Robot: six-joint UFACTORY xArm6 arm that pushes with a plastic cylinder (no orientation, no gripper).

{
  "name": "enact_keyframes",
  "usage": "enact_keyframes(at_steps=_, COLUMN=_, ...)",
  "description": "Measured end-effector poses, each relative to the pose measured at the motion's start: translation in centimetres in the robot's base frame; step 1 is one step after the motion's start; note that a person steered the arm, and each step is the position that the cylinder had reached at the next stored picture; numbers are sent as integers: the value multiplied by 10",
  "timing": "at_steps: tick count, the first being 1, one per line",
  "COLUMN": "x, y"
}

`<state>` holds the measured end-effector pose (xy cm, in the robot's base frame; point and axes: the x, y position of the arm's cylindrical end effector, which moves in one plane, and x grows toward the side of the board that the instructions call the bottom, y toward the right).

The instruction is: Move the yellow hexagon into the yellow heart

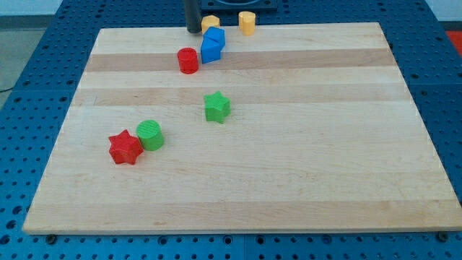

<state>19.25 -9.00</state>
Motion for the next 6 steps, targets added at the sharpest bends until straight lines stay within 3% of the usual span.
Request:
enact_keyframes(at_steps=3, x=16, y=45)
enact_keyframes(at_steps=6, x=58, y=26)
